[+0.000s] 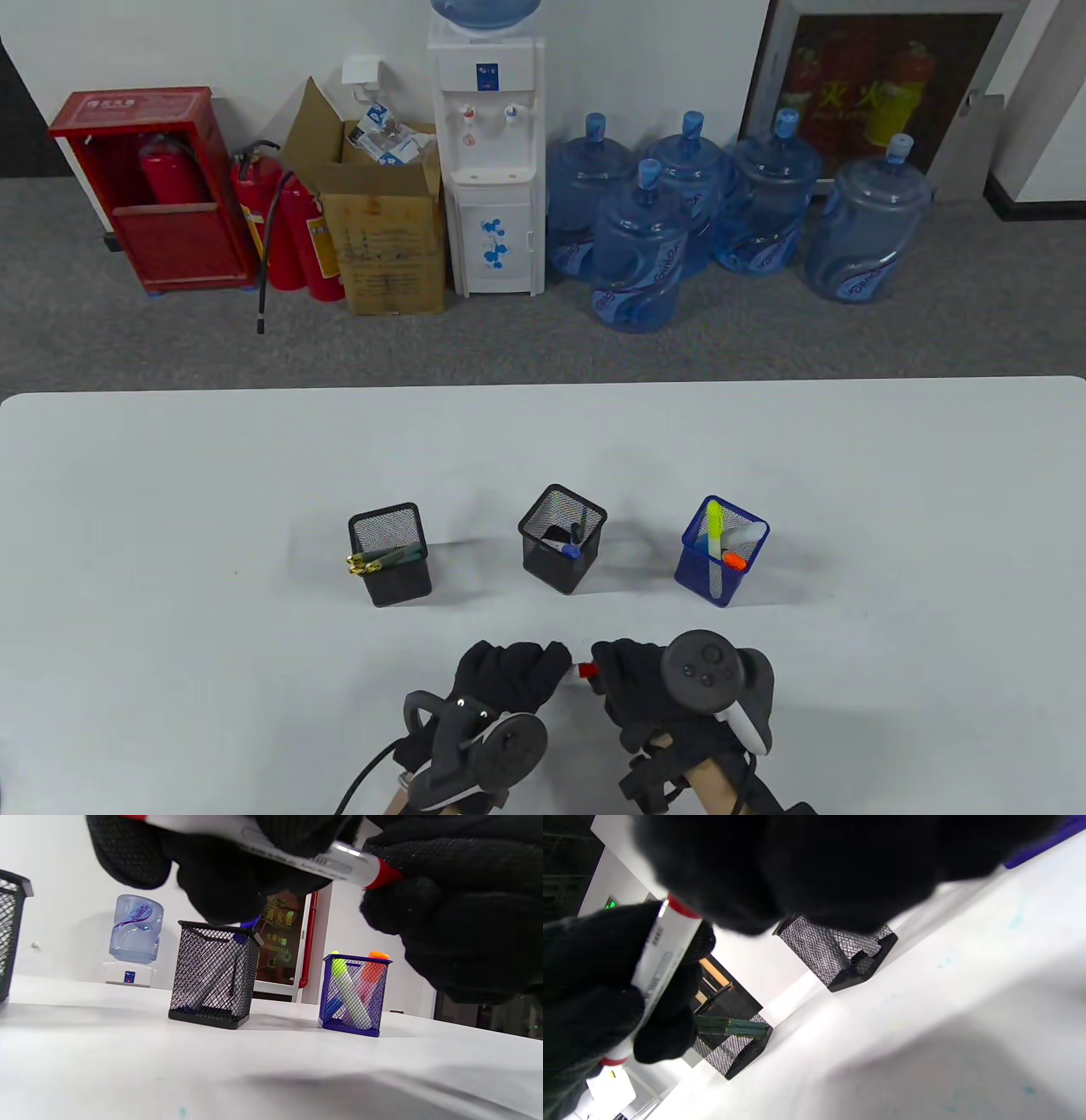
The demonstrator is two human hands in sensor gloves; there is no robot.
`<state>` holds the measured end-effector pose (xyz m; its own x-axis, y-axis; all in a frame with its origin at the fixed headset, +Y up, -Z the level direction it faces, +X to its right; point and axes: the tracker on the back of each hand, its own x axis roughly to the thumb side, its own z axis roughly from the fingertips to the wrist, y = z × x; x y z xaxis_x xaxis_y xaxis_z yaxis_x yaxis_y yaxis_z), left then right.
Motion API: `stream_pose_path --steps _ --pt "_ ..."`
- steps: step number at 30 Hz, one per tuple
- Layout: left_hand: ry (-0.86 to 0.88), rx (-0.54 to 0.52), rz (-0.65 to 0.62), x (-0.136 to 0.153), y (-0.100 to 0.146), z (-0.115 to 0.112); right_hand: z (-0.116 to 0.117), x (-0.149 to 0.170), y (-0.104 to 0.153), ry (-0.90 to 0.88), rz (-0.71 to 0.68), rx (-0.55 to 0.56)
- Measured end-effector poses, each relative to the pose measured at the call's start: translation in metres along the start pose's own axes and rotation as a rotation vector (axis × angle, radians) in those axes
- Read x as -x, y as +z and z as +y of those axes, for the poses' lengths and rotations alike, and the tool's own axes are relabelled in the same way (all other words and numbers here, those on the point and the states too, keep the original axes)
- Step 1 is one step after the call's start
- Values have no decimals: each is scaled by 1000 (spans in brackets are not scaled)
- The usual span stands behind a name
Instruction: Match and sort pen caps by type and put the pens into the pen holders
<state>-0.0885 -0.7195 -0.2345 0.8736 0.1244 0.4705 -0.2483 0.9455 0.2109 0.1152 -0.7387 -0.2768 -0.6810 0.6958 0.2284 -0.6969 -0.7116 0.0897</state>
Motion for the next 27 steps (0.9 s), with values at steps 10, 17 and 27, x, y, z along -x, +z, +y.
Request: stream_pose_path --steps 10,17,27 --pt "-41 -25 -6 5 4 -6 6 3 6 -8 -19 17" --pt "-18 -6 18 12 5 -4 -3 -14 13 66 -75 69" --pt "-10 33 174 54 12 -2 -38 -69 8 646 -366 252"
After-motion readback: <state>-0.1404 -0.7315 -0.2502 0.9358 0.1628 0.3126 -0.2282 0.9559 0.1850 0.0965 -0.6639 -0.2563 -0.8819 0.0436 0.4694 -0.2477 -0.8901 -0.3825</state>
